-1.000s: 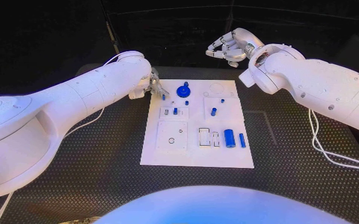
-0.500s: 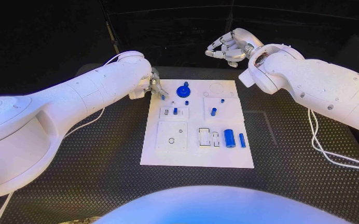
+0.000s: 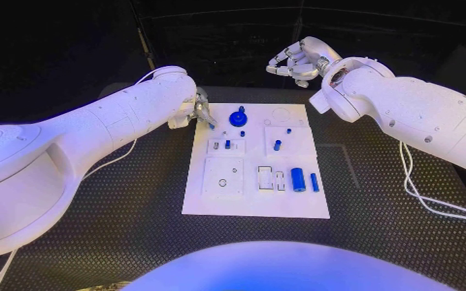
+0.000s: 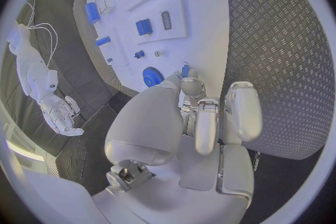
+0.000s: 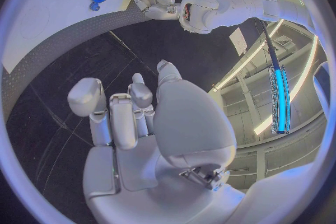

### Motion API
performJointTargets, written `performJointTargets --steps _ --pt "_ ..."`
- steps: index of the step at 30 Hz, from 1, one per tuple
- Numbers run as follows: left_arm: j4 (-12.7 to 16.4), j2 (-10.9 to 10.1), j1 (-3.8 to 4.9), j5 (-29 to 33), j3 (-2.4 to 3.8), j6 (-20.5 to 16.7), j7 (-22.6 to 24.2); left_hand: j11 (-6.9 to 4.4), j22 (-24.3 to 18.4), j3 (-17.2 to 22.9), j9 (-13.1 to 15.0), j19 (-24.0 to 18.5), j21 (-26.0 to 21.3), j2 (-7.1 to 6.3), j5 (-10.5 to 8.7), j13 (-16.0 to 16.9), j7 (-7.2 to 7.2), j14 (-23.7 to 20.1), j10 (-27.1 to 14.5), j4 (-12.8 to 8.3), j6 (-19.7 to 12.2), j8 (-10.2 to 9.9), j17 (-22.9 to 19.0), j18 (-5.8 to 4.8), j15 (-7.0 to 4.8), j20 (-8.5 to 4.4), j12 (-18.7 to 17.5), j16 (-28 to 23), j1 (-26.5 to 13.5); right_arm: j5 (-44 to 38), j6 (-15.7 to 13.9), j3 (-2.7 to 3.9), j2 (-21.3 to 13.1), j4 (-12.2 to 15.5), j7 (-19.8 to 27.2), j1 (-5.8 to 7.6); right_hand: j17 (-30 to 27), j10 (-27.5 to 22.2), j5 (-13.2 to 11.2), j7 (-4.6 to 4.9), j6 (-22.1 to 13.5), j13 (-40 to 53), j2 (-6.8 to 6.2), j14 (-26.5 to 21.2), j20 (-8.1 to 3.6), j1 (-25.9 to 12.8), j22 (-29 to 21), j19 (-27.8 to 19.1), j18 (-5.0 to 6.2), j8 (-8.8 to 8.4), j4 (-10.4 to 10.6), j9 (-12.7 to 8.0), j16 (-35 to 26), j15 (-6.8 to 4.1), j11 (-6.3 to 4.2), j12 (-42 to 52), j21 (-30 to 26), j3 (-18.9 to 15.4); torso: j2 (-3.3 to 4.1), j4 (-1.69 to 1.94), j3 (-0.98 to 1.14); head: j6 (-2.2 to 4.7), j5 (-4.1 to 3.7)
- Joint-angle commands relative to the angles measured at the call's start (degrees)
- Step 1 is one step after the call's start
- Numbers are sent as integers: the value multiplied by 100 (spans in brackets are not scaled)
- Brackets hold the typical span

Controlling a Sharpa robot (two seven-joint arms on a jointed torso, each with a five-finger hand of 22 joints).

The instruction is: Assemble the parts on the task board

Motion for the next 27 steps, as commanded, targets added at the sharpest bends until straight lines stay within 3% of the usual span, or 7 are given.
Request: performJointTargets --steps 1,4,9,16,23,27 --pt "24 -23 3 88 1 -35 99 -22 81 1308 81 4 -19 -313 9 -17 0 592 55 -703 -43 116 1510 32 27 24 -19 18 -295 -6 31 4 2 4 48 10 295 0 31 0 -14 8 37 297 -11 -4 4 -13 110 19 -8 0 3 -8 -13 36 -29 -20 -5 5 -2 0 0" --pt "68 -59 2 108 1 -99 107 21 90 1865 152 3 -30 -526 -12 -33 24 592 76 -791 -42 230 1510 53 21 -12 -20 18 -561 -6 34 4 2 1 47 10 297 1 36 -1 -13 9 40 298 -12 -1 5 -12 110 21 -10 0 5 -9 -14 37 -29 -21 -6 6 -1 0 4" --pt "223 -178 2 277 1 -301 99 -6 110 2470 258 14 -34 -753 49 -2 9 592 142 -979 -52 400 1510 48 -12 -11 22 18 -864 -6 37 3 -2 -3 46 10 299 1 39 -1 -12 9 41 299 -12 1 5 -11 110 22 -10 0 6 -9 -14 38 -29 -21 -15 16 7 0 12" --pt "677 -467 4 623 0 -634 51 -36 168 2930 345 59 0 -933 128 100 -56 592 278 -1188 -24 557 1510 36 -44 -39 109 18 -1163 -6 41 3 -17 -5 42 10 299 1 39 -1 -12 9 41 299 -12 1 5 -11 110 22 -10 0 6 -9 -14 38 -29 -21 -22 28 12 0 28" --pt "1432 -871 2 806 -4 -1052 7 -68 227 3209 396 103 41 -1046 251 152 -91 592 372 -1348 28 667 1510 25 -69 -71 147 18 -1390 -6 42 1 -38 -13 39 10 301 9 48 -2 -10 17 44 300 -12 5 10 -7 109 25 -11 1 7 -10 -15 46 -27 -23 -23 39 8 0 48" --pt "1800 -1059 -24 826 -34 -1281 -19 -80 254 3297 416 123 61 -1081 319 152 -102 592 401 -1401 42 710 1510 19 -80 -82 150 18 -1466 -6 46 0 -36 -25 37 10 301 9 48 -2 -10 17 44 300 -12 5 10 -7 109 25 -11 1 7 -10 -15 46 -27 -23 -21 19 12 0 89"
